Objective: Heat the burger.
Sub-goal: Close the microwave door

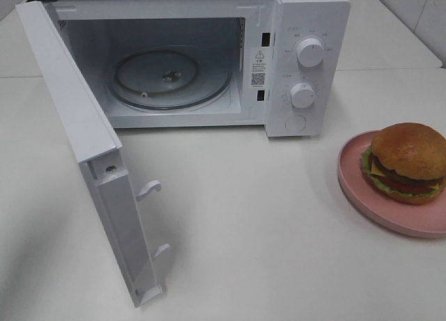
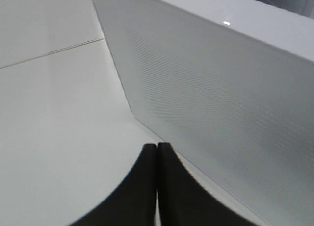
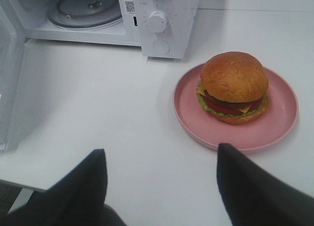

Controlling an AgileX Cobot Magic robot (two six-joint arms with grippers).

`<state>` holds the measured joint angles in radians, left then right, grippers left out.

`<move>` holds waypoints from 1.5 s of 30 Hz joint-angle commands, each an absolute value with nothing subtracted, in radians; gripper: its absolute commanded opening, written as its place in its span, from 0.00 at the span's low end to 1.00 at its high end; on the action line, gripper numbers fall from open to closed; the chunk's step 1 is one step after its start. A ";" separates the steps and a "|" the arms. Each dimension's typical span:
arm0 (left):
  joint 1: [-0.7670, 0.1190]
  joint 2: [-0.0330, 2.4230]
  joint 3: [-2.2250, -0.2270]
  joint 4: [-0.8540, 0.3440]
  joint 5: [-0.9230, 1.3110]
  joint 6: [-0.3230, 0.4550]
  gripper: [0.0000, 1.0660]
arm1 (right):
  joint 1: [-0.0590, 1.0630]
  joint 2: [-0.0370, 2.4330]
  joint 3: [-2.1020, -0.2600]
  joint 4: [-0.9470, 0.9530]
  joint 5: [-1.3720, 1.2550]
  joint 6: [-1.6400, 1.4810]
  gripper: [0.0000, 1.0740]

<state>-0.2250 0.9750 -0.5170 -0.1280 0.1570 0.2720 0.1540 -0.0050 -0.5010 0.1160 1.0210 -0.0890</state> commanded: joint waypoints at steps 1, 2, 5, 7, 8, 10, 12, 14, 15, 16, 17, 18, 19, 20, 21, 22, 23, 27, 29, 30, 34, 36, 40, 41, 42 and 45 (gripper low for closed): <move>-0.225 1.134 -0.534 -0.145 0.000 0.274 0.00 | 0.152 -0.028 -0.499 0.114 1.005 -0.087 0.57; -0.225 1.134 -0.534 -0.145 0.000 0.274 0.00 | 0.152 -0.028 -0.499 0.114 1.005 -0.087 0.57; -0.225 1.235 -0.553 -0.145 -0.063 0.274 0.00 | 0.152 -0.028 -0.499 0.114 1.005 -0.087 0.57; -0.225 1.315 -0.583 -0.145 -0.099 0.273 0.00 | 0.152 -0.028 -0.499 0.114 1.005 -0.087 0.57; -0.225 1.315 -0.583 -0.145 -0.099 0.273 0.00 | 0.152 -0.028 -0.499 0.114 1.005 -0.087 0.57; -0.225 1.360 -0.607 -0.145 -0.118 0.273 0.00 | 0.152 -0.028 -0.499 0.114 1.005 -0.087 0.57; -0.243 1.428 -0.650 -0.141 -0.154 0.274 0.00 | 0.152 -0.028 -0.499 0.114 1.005 -0.087 0.57; -0.255 1.441 -0.662 -0.134 -0.164 0.274 0.00 | 0.152 -0.028 -0.499 0.114 1.005 -0.087 0.57; -0.255 1.441 -0.662 -0.134 -0.164 0.274 0.00 | 0.152 -0.028 -0.499 0.114 1.005 -0.087 0.57; -0.285 1.474 -0.685 -0.108 -0.173 0.275 0.00 | 0.152 -0.028 -0.499 0.114 1.005 -0.087 0.57; -0.301 1.491 -0.696 -0.089 -0.181 0.275 0.00 | 0.152 -0.028 -0.499 0.114 1.005 -0.087 0.57; -0.301 1.491 -0.696 -0.089 -0.181 0.275 0.00 | 0.152 -0.028 -0.499 0.114 1.005 -0.087 0.57; -0.330 1.523 -0.716 -0.066 -0.193 0.274 0.00 | 0.152 -0.028 -0.499 0.114 1.005 -0.087 0.57; -0.354 1.552 -0.739 -0.064 -0.193 0.274 0.00 | 0.152 -0.028 -0.499 0.114 1.005 -0.087 0.57; -0.354 1.552 -0.739 -0.064 -0.193 0.274 0.00 | 0.152 -0.028 -0.499 0.114 1.005 -0.087 0.57; -0.367 1.568 -0.752 -0.064 -0.196 0.274 0.00 | 0.152 -0.028 -0.499 0.114 1.005 -0.087 0.57; -0.367 1.568 -0.752 -0.064 -0.196 0.274 0.00 | 0.152 -0.028 -0.499 0.114 1.005 -0.087 0.57; -0.422 1.641 -0.819 -0.064 -0.212 0.274 0.00 | 0.152 -0.028 -0.499 0.114 1.005 -0.087 0.57; -0.442 1.671 -0.846 -0.064 -0.226 0.274 0.00 | 0.152 -0.028 -0.499 0.114 1.005 -0.087 0.57; -0.464 1.701 -0.870 -0.064 -0.245 0.274 0.00 | 0.152 -0.028 -0.499 0.114 1.005 -0.087 0.57; -0.489 1.750 -0.910 -0.064 -0.275 0.274 0.00 | 0.152 -0.028 -0.499 0.114 1.005 -0.087 0.57; -0.498 1.767 -0.923 -0.064 -0.290 0.274 0.00 | 0.152 -0.028 -0.499 0.114 1.005 -0.087 0.57; -0.533 1.841 -0.995 -0.064 -0.316 0.274 0.00 | 0.152 -0.028 -0.499 0.114 1.005 -0.087 0.57; -0.545 1.870 -1.032 -0.064 -0.319 0.272 0.00 | 0.152 -0.028 -0.499 0.114 1.005 -0.087 0.57; -0.545 1.870 -1.032 -0.064 -0.319 0.272 0.00 | 0.152 -0.028 -0.499 0.114 1.005 -0.087 0.57; -0.568 1.917 -1.104 -0.065 -0.319 0.271 0.00 | 0.152 -0.028 -0.499 0.114 1.005 -0.087 0.57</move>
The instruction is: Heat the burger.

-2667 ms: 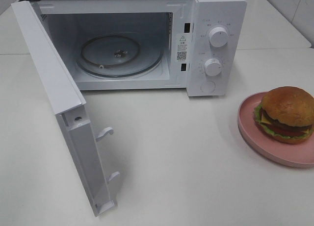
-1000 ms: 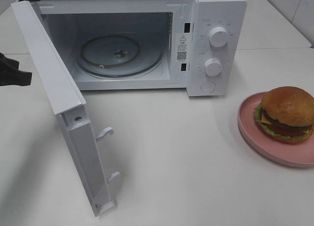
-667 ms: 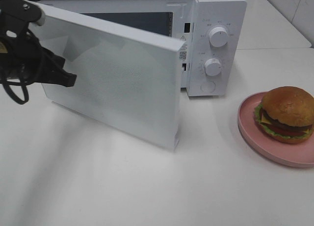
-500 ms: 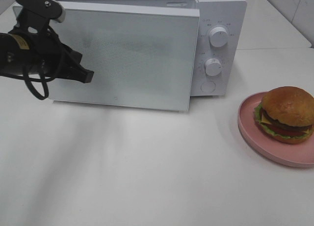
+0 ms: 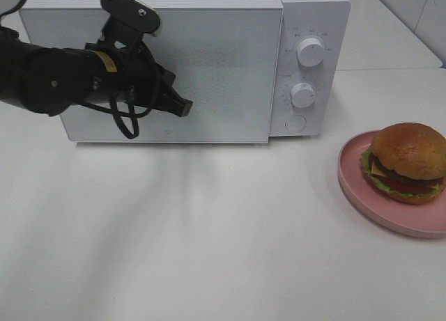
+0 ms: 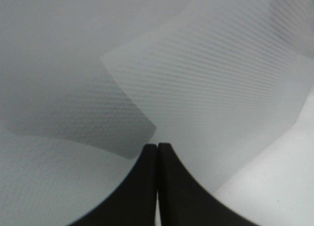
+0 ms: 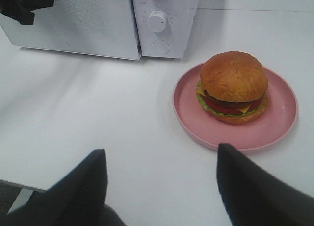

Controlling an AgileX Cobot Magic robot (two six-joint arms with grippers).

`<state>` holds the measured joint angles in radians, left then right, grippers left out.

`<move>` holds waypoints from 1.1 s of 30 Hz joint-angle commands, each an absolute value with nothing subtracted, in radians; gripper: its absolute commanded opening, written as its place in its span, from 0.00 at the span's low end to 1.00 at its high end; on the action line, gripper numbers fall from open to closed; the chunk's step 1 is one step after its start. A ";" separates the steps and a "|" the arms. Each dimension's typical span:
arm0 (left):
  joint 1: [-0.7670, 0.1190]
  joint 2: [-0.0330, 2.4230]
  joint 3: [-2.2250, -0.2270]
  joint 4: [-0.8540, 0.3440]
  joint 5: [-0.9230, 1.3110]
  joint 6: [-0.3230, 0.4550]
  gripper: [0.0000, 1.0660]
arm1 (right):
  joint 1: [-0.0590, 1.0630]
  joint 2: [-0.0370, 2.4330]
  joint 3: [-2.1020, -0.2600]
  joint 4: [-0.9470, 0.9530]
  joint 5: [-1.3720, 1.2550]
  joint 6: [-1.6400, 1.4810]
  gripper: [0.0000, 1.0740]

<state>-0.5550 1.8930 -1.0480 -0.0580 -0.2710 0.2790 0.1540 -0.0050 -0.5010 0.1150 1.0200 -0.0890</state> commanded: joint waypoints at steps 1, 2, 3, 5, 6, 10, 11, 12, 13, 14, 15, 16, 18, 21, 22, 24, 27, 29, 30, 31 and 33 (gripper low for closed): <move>-0.568 1.917 -1.104 -0.065 -0.319 0.271 0.00 | 0.152 -0.028 -0.499 0.114 1.005 -0.087 0.57; -0.573 1.930 -1.126 -0.065 -0.317 0.271 0.00 | 0.152 -0.028 -0.499 0.114 1.005 -0.087 0.57; -0.583 1.955 -1.171 -0.065 -0.314 0.271 0.00 | 0.152 -0.028 -0.499 0.114 1.005 -0.087 0.57; -0.589 1.969 -1.193 -0.065 -0.311 0.271 0.00 | 0.152 -0.028 -0.499 0.114 1.005 -0.087 0.57; -0.596 1.996 -1.230 -0.065 -0.299 0.271 0.00 | 0.152 -0.028 -0.499 0.114 1.005 -0.087 0.57; -0.602 2.031 -1.292 -0.073 -0.256 0.270 0.00 | 0.152 -0.028 -0.499 0.114 1.005 -0.087 0.57; -0.606 2.053 -1.335 -0.087 -0.232 0.270 0.00 | 0.152 -0.028 -0.499 0.114 1.005 -0.087 0.57; -0.606 2.053 -1.335 -0.087 -0.232 0.270 0.00 | 0.152 -0.028 -0.499 0.114 1.005 -0.087 0.57; -0.611 2.064 -1.359 -0.091 -0.214 0.271 0.00 | 0.152 -0.028 -0.499 0.114 1.004 -0.087 0.57; -0.615 2.085 -1.409 -0.091 -0.188 0.271 0.00 | 0.152 -0.028 -0.499 0.114 1.004 -0.087 0.57; -0.615 2.085 -1.409 -0.091 -0.188 0.271 0.00 | 0.152 -0.028 -0.499 0.114 1.004 -0.087 0.57; -0.625 2.100 -1.449 -0.091 -0.148 0.271 0.00 | 0.152 -0.028 -0.499 0.114 1.004 -0.087 0.57; -0.625 2.104 -1.465 -0.091 -0.133 0.273 0.00 | 0.152 -0.028 -0.499 0.114 1.004 -0.085 0.57; -0.637 2.091 -1.496 -0.087 -0.037 0.278 0.00 | 0.152 -0.028 -0.499 0.115 1.004 -0.085 0.57; -0.642 2.084 -1.495 -0.082 0.000 0.278 0.00 | 0.152 -0.028 -0.499 0.115 1.004 -0.085 0.57; -0.645 2.063 -1.495 -0.072 0.076 0.278 0.00 | 0.152 -0.028 -0.499 0.115 1.004 -0.085 0.57; -0.653 2.021 -1.495 -0.059 0.199 0.278 0.00 | 0.152 -0.028 -0.499 0.115 1.004 -0.085 0.57; -0.654 1.990 -1.495 -0.049 0.289 0.278 0.00 | 0.152 -0.028 -0.499 0.115 1.004 -0.085 0.57; -0.654 1.971 -1.495 -0.046 0.325 0.278 0.00 | 0.152 -0.028 -0.499 0.115 1.004 -0.086 0.57; -0.654 1.971 -1.495 -0.046 0.325 0.278 0.00 | 0.152 -0.028 -0.499 0.115 1.004 -0.086 0.57; -0.654 1.932 -1.495 -0.046 0.410 0.278 0.00 | 0.152 -0.028 -0.499 0.115 1.004 -0.086 0.57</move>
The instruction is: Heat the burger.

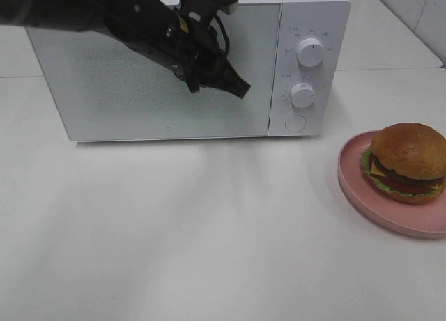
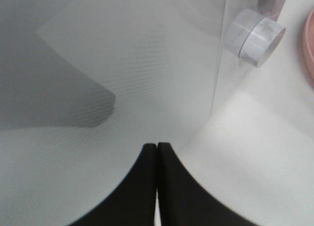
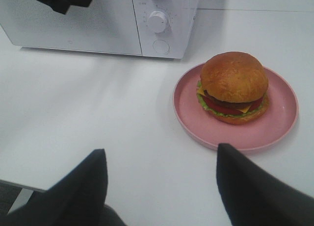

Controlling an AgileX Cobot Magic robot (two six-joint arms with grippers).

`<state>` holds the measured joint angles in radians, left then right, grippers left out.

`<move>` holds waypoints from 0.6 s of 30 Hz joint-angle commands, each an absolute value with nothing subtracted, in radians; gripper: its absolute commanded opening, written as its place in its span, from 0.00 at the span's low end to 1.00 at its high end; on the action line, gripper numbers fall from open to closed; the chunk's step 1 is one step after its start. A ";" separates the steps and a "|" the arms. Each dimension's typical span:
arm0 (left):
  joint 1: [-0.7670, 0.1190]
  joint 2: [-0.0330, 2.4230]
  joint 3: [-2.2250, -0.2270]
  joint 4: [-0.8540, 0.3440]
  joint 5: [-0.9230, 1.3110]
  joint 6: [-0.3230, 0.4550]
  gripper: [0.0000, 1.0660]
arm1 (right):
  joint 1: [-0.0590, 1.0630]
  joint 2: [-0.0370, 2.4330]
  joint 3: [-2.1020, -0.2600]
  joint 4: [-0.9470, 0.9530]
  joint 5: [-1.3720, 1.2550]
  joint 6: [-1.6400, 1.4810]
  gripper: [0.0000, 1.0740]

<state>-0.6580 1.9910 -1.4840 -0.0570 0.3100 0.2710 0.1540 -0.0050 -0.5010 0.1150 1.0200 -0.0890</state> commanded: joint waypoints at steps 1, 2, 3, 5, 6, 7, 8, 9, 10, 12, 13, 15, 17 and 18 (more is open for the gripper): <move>-0.654 1.897 -1.495 -0.046 0.489 0.278 0.00 | 0.152 -0.028 -0.499 0.115 1.004 -0.086 0.57; -0.652 1.881 -1.495 -0.046 0.521 0.278 0.00 | 0.152 -0.028 -0.499 0.115 1.004 -0.086 0.57; -0.652 1.881 -1.495 -0.046 0.521 0.278 0.00 | 0.152 -0.028 -0.499 0.115 1.004 -0.086 0.57; -0.652 1.846 -1.495 -0.044 0.589 0.278 0.00 | 0.152 -0.028 -0.499 0.115 1.004 -0.086 0.57; -0.652 1.816 -1.495 -0.039 0.662 0.278 0.00 | 0.152 -0.028 -0.499 0.115 1.004 -0.086 0.57; -0.652 1.807 -1.495 -0.039 0.702 0.278 0.00 | 0.152 -0.028 -0.499 0.115 1.004 -0.086 0.57; -0.652 1.807 -1.495 -0.039 0.702 0.278 0.00 | 0.152 -0.028 -0.499 0.115 1.004 -0.086 0.57; -0.652 1.783 -1.495 -0.028 0.773 0.278 0.00 | 0.152 -0.028 -0.499 0.115 1.004 -0.085 0.57; -0.652 1.783 -1.495 -0.028 0.773 0.278 0.00 | 0.152 -0.028 -0.499 0.115 1.004 -0.085 0.57; -0.652 1.755 -1.495 0.000 0.841 0.269 0.00 | 0.152 -0.028 -0.499 0.115 1.004 -0.085 0.57; -0.652 1.755 -1.495 0.000 0.841 0.269 0.00 | 0.152 -0.028 -0.499 0.115 1.004 -0.085 0.57; -0.641 1.726 -1.493 0.008 0.889 0.244 0.00 | 0.152 -0.028 -0.499 0.115 1.004 -0.085 0.57; -0.620 1.710 -1.491 0.000 0.912 0.220 0.00 | 0.152 -0.028 -0.499 0.115 1.004 -0.085 0.57; -0.620 1.710 -1.491 0.000 0.912 0.220 0.00 | 0.152 -0.028 -0.499 0.115 1.004 -0.085 0.57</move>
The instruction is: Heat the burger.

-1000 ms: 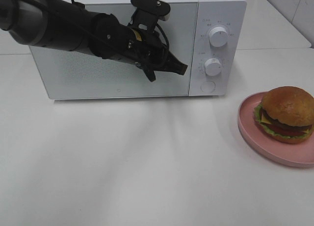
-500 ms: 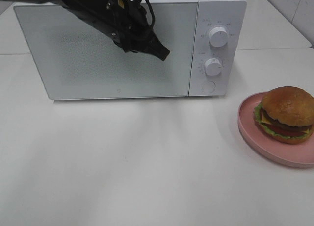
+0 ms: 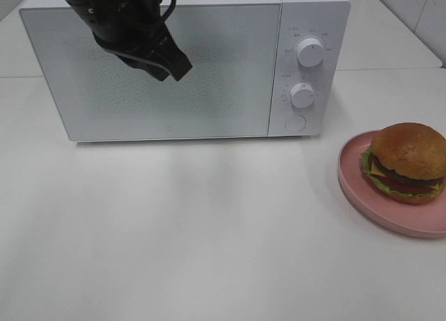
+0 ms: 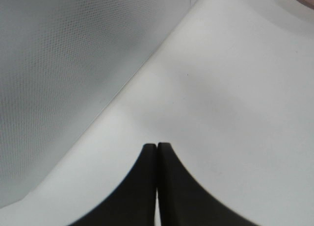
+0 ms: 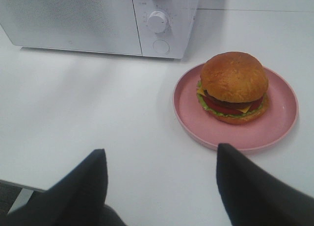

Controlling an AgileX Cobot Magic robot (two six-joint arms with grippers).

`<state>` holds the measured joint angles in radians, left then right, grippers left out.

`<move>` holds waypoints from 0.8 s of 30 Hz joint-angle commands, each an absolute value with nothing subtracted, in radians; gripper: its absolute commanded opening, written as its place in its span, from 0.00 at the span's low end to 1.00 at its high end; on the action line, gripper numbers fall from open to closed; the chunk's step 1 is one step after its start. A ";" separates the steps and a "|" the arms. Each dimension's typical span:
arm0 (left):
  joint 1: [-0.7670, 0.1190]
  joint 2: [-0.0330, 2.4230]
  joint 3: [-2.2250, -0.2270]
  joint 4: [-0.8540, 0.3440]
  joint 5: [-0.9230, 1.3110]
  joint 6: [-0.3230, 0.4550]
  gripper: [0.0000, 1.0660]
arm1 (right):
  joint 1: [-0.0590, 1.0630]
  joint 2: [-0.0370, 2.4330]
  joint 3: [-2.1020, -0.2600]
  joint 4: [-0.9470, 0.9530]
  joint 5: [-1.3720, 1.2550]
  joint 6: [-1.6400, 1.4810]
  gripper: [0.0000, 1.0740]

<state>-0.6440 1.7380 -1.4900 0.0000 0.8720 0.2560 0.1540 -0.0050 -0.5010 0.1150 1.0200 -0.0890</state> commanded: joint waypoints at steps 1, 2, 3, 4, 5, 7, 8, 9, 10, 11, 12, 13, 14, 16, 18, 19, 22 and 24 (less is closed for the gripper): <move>-0.580 1.690 -1.481 0.000 0.937 0.197 0.00 | 0.152 -0.029 -0.499 0.115 1.004 -0.085 0.57; -0.529 1.658 -1.460 0.000 0.953 0.182 0.00 | 0.152 -0.029 -0.499 0.115 1.004 -0.085 0.57; -0.529 1.658 -1.460 0.000 0.953 0.182 0.00 | 0.152 -0.029 -0.499 0.115 1.004 -0.085 0.57; -0.507 1.638 -1.452 0.000 0.962 0.177 0.00 | 0.152 -0.029 -0.499 0.115 1.004 -0.085 0.57; -0.507 1.638 -1.452 0.000 0.962 0.177 0.00 | 0.152 -0.029 -0.499 0.115 1.004 -0.085 0.57; -0.390 1.545 -1.404 -0.006 0.992 0.157 0.00 | 0.152 -0.029 -0.499 0.115 1.004 -0.085 0.57; -0.390 1.545 -1.404 -0.006 0.992 0.157 0.00 | 0.152 -0.029 -0.499 0.115 1.004 -0.085 0.57; -0.358 1.522 -1.391 -0.006 0.997 0.147 0.00 | 0.152 -0.029 -0.499 0.115 1.004 -0.085 0.57; -0.358 1.522 -1.391 -0.006 0.997 0.147 0.00 | 0.152 -0.029 -0.499 0.115 1.004 -0.085 0.57; -0.295 1.459 -1.356 -0.006 1.007 0.129 0.00 | 0.152 -0.029 -0.499 0.115 1.004 -0.085 0.57; -0.241 1.391 -1.320 -0.006 1.020 0.121 0.00 | 0.152 -0.028 -0.499 0.115 1.004 -0.085 0.57; -0.241 1.391 -1.320 -0.006 1.020 0.121 0.00 | 0.152 -0.028 -0.499 0.115 1.004 -0.085 0.57; -0.220 1.361 -1.303 -0.006 1.025 0.121 0.00 | 0.152 -0.028 -0.499 0.115 1.004 -0.085 0.57; -0.170 1.282 -1.255 -0.006 1.023 0.119 0.00 | 0.152 -0.028 -0.499 0.115 1.004 -0.085 0.57; -0.114 1.164 -1.179 -0.006 1.024 0.119 0.00 | 0.152 -0.028 -0.499 0.115 1.004 -0.085 0.57; -0.114 1.164 -1.179 -0.006 1.024 0.119 0.00 | 0.152 -0.028 -0.499 0.115 1.004 -0.085 0.57; -0.071 1.041 -1.094 0.000 1.024 0.119 0.00 | 0.152 -0.028 -0.499 0.115 1.004 -0.085 0.57; -0.052 0.959 -1.035 0.000 1.035 0.119 0.00 | 0.152 -0.028 -0.499 0.115 1.004 -0.085 0.57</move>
